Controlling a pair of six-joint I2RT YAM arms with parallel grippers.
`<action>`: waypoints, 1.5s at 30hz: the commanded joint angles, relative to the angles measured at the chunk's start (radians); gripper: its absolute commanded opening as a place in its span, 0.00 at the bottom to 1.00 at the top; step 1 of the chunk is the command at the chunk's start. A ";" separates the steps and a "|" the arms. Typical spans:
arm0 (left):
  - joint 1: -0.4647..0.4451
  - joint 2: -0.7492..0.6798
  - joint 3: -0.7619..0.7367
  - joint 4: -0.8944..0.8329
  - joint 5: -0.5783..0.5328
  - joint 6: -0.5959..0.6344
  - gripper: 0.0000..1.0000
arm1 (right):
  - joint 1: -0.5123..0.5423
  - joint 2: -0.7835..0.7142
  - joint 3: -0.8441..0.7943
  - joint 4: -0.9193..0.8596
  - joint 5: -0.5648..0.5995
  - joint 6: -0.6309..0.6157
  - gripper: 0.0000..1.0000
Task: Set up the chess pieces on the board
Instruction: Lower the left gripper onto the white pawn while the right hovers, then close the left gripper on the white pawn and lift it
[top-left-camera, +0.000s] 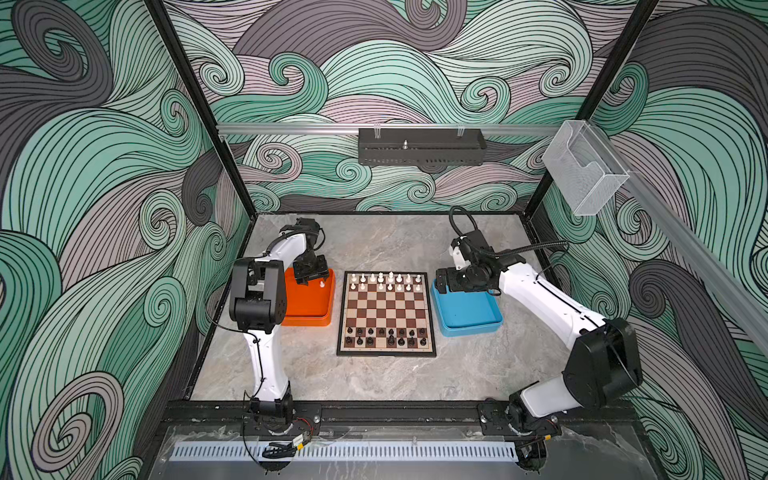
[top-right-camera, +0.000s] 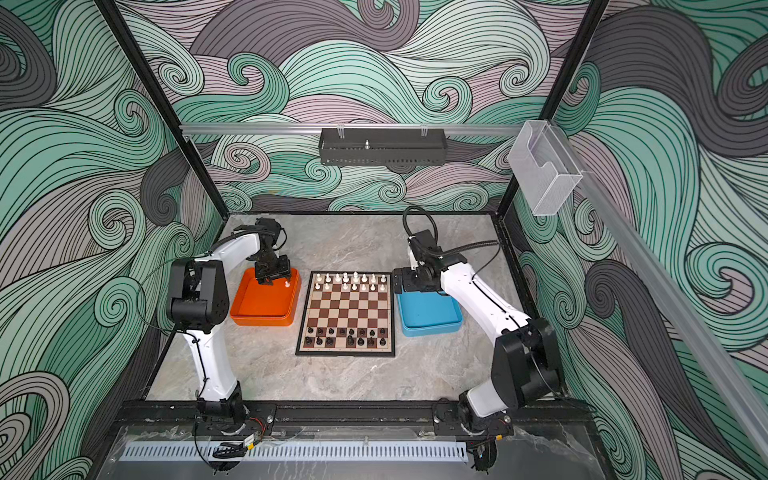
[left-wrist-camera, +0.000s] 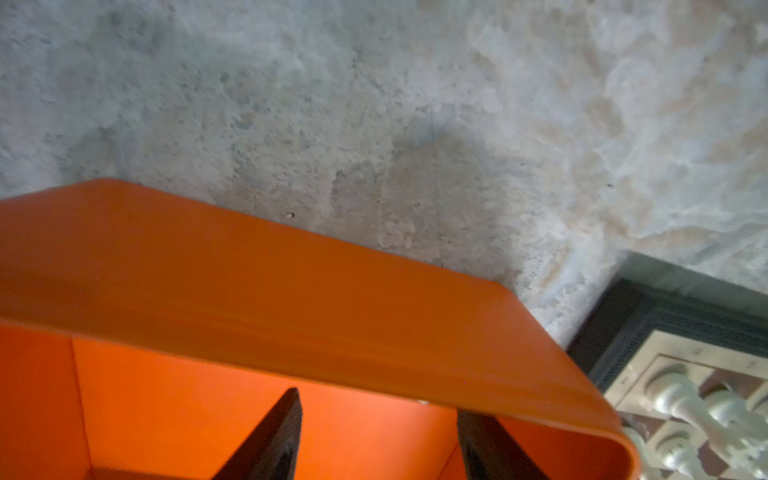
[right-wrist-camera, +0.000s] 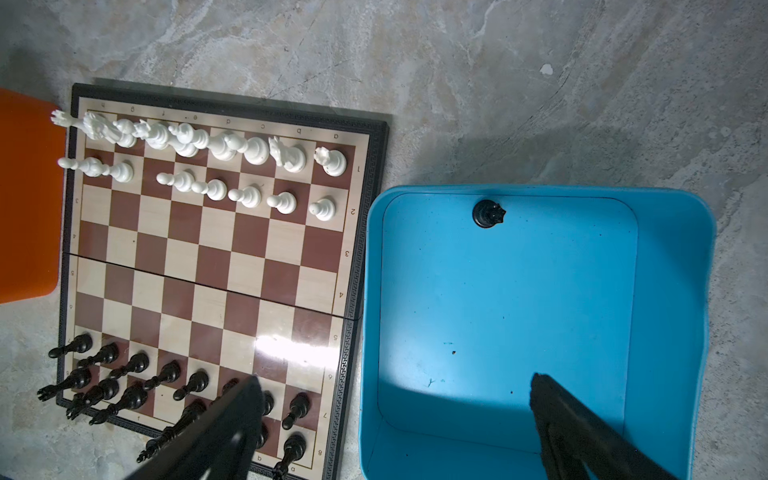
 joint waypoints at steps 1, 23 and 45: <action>-0.011 0.029 0.040 -0.017 -0.014 -0.012 0.56 | -0.008 -0.018 -0.013 0.007 -0.007 -0.010 1.00; -0.049 0.099 0.091 -0.040 -0.047 -0.018 0.24 | -0.029 -0.003 -0.034 0.020 -0.034 -0.008 1.00; -0.062 0.100 0.082 -0.050 -0.075 -0.016 0.16 | -0.034 -0.011 -0.040 0.021 -0.039 -0.009 1.00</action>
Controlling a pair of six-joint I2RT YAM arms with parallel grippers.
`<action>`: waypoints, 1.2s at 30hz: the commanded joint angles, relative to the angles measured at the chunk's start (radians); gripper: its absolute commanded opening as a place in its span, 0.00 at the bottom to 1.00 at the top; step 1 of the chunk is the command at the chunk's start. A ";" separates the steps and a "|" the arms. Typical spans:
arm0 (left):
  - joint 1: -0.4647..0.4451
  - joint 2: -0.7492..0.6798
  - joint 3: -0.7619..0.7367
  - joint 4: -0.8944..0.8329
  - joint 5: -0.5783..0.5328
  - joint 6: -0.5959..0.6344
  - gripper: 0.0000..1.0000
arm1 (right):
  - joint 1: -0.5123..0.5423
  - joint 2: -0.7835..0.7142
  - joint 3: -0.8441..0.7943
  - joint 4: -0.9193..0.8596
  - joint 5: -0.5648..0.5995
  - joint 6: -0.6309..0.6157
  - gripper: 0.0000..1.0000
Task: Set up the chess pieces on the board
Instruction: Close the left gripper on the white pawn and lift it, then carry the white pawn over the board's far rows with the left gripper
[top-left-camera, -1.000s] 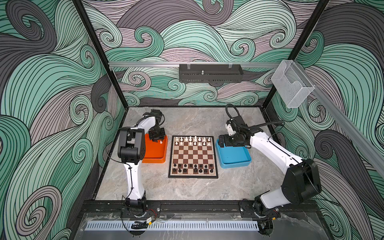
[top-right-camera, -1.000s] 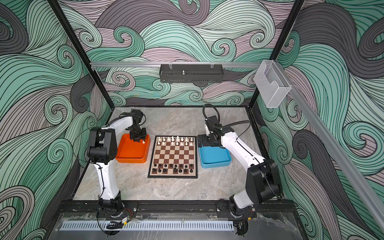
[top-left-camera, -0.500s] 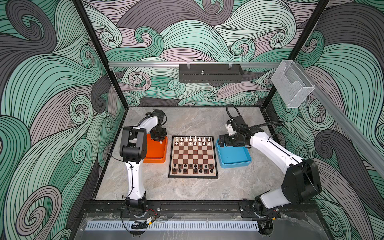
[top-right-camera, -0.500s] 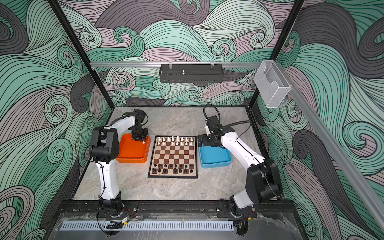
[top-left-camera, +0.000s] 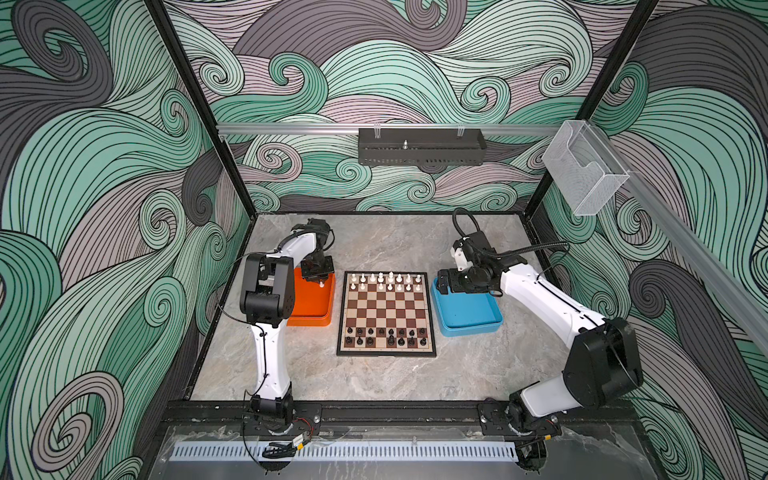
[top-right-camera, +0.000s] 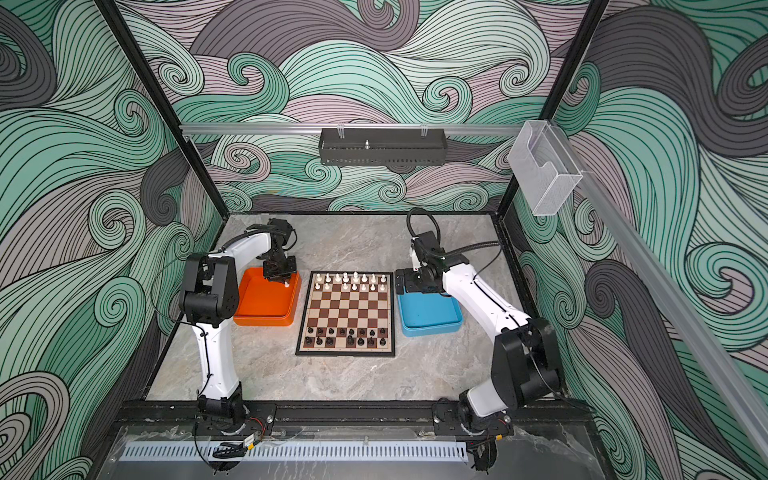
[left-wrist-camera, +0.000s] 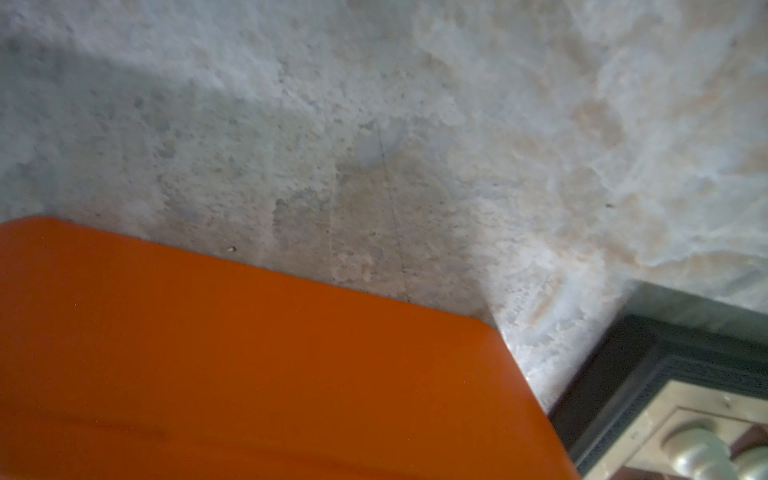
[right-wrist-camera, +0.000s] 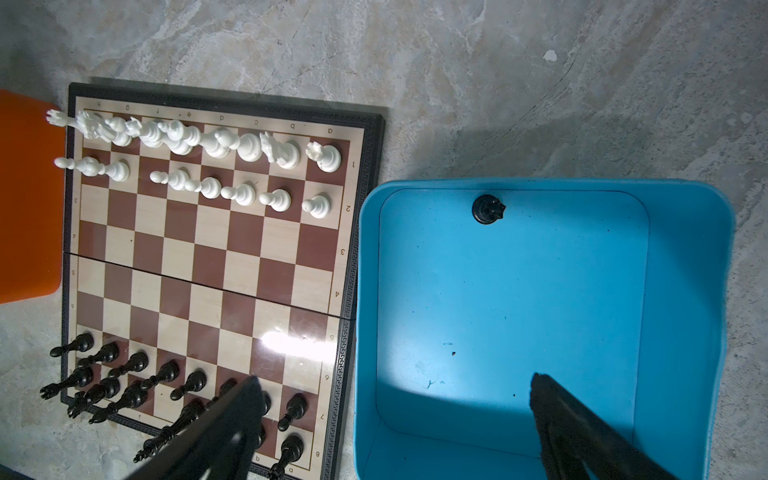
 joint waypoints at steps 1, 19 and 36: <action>-0.009 0.015 0.017 -0.034 -0.021 -0.006 0.16 | -0.008 -0.011 -0.013 0.000 -0.005 -0.003 1.00; -0.012 -0.093 0.011 -0.106 -0.054 0.029 0.15 | -0.008 -0.030 -0.009 0.000 -0.013 0.002 1.00; -0.165 -0.230 0.070 -0.189 -0.021 0.007 0.16 | -0.008 -0.049 -0.005 -0.009 -0.016 0.013 1.00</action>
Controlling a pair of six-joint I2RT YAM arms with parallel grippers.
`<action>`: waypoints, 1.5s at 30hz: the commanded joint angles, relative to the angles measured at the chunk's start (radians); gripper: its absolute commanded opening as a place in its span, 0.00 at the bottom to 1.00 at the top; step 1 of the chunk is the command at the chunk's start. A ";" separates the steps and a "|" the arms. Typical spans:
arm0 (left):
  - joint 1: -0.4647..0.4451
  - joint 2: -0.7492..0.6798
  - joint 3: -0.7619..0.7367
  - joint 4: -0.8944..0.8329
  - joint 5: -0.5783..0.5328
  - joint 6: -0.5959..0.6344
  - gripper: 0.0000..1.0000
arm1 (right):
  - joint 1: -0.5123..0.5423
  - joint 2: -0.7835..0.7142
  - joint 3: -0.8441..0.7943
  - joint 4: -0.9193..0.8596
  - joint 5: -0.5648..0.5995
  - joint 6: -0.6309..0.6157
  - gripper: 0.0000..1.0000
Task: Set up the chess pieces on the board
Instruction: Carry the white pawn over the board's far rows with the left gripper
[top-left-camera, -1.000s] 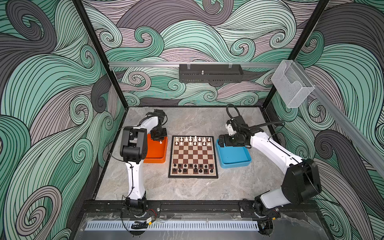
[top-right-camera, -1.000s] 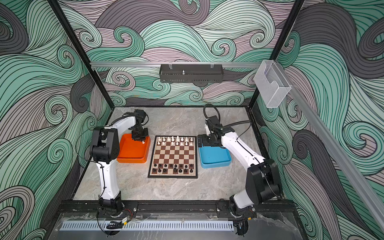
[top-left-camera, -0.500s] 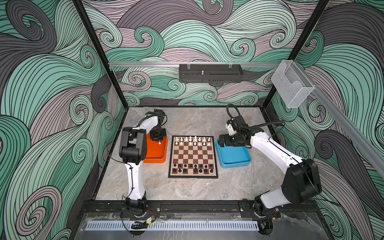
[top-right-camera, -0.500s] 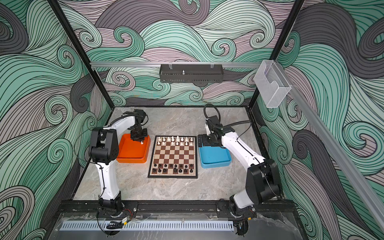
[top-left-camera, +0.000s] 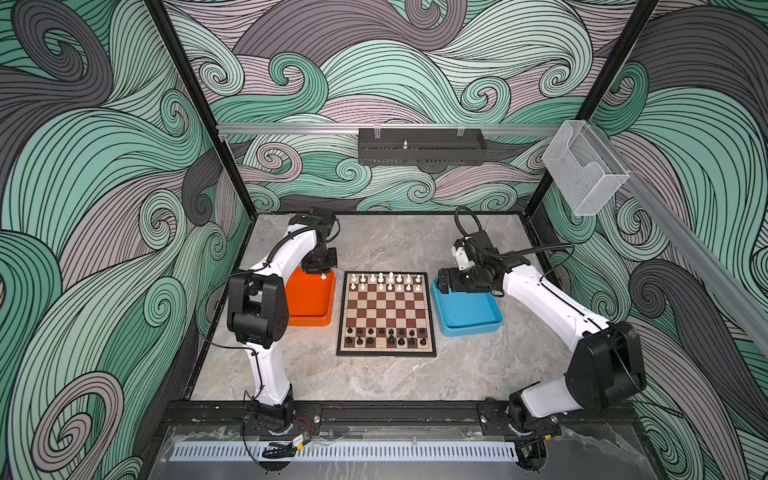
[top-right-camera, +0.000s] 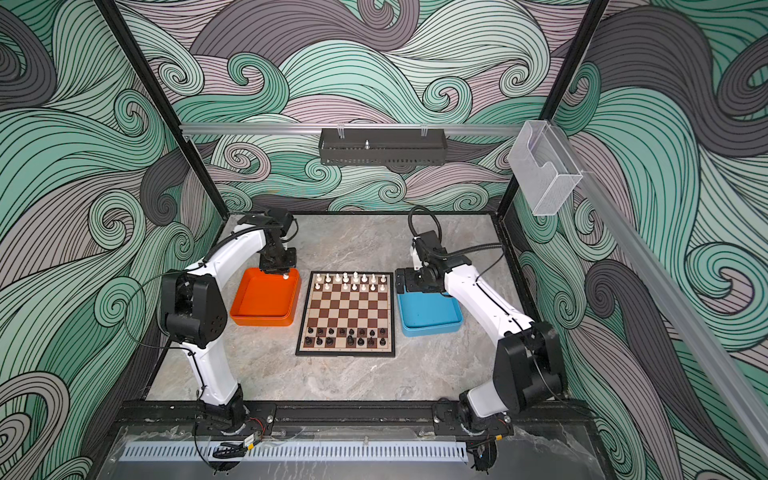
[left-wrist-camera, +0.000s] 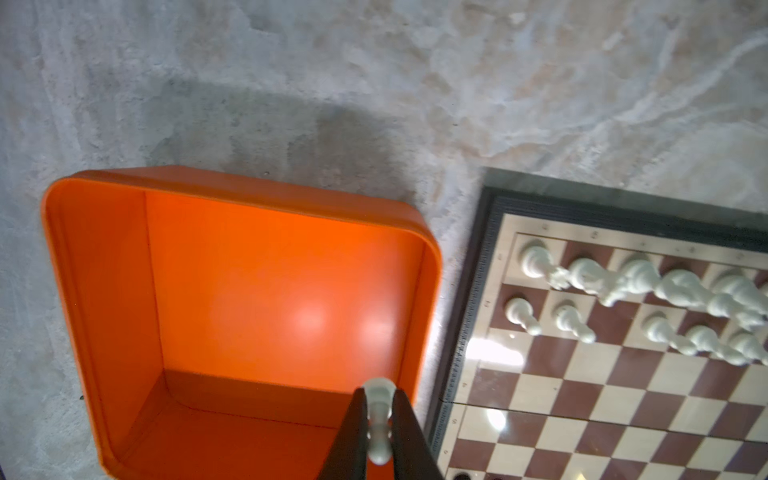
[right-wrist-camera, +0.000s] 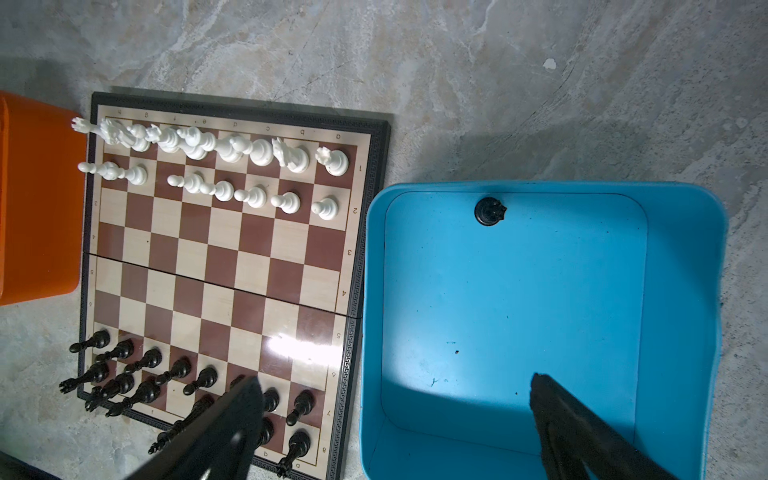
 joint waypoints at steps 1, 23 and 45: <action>-0.081 -0.012 0.046 -0.045 0.015 -0.020 0.16 | -0.004 -0.029 -0.007 -0.008 -0.003 0.010 1.00; -0.261 0.200 0.204 -0.018 0.067 -0.058 0.16 | -0.009 -0.055 -0.053 -0.012 0.011 0.005 1.00; -0.274 0.277 0.237 0.010 0.096 -0.116 0.16 | -0.032 -0.038 -0.062 -0.008 0.000 -0.007 1.00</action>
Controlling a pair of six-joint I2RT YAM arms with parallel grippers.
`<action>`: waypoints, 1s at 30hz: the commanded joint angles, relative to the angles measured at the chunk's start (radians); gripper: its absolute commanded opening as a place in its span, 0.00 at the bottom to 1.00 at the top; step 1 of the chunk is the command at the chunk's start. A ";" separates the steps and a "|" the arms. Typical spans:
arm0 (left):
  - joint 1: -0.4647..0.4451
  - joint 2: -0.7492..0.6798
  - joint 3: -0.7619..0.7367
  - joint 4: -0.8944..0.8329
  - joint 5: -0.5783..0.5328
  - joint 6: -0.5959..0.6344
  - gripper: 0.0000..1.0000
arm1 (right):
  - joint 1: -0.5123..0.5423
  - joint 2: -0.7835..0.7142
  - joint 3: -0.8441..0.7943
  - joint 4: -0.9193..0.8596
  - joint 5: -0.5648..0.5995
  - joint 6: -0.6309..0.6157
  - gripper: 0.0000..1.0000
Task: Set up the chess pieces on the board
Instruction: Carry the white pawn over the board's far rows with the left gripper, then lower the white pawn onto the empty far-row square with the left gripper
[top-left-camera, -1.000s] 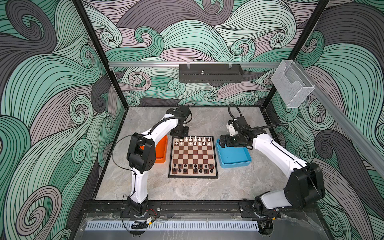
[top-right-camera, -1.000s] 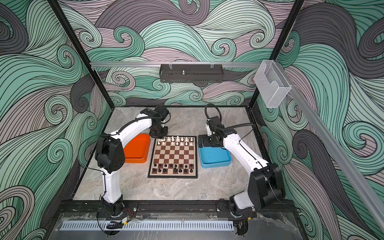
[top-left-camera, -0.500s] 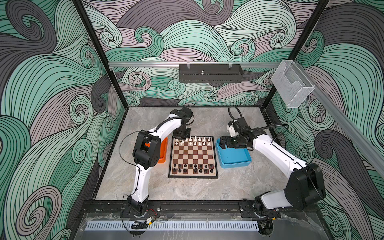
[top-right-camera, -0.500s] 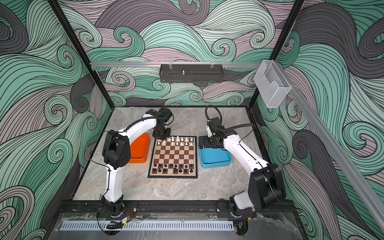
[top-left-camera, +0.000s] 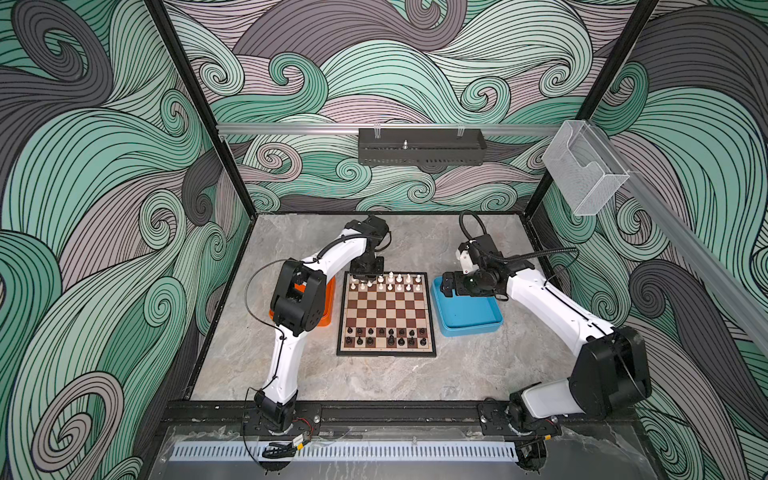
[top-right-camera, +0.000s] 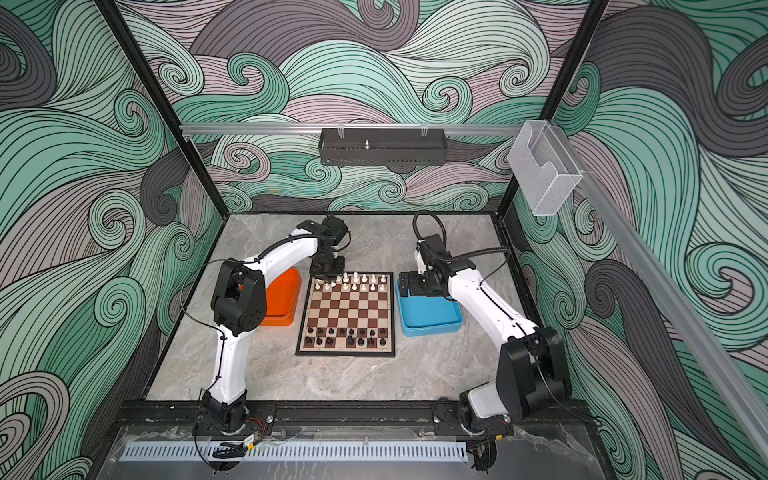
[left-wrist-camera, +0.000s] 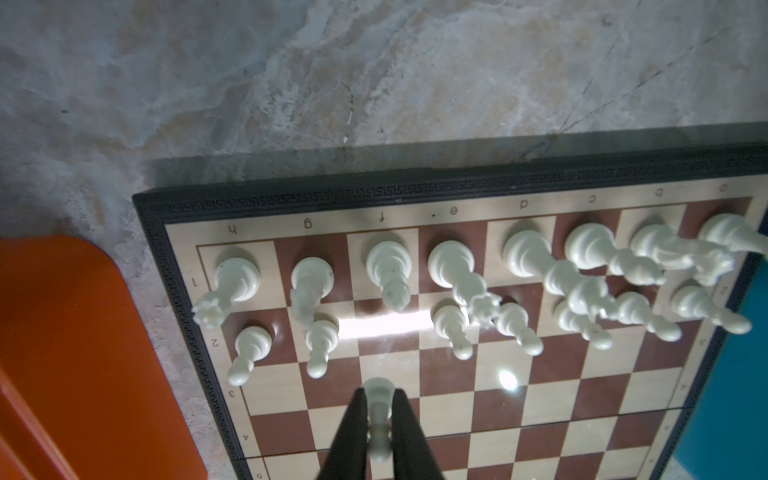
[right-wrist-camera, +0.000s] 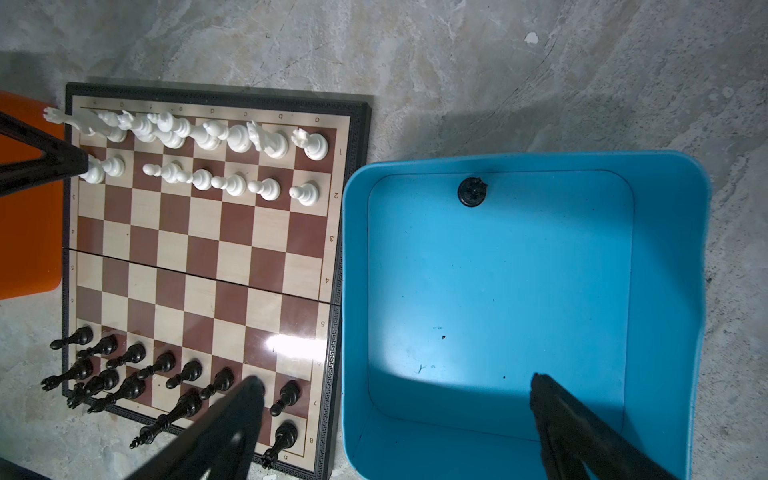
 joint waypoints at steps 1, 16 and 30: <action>-0.009 0.022 0.038 -0.011 0.007 -0.017 0.16 | -0.009 -0.004 -0.011 -0.006 -0.003 -0.004 1.00; -0.009 0.052 0.041 0.004 0.018 -0.018 0.16 | -0.019 0.000 -0.014 -0.003 -0.011 -0.004 1.00; -0.009 0.069 0.043 0.016 0.021 -0.020 0.16 | -0.022 0.002 -0.017 -0.004 -0.015 -0.005 1.00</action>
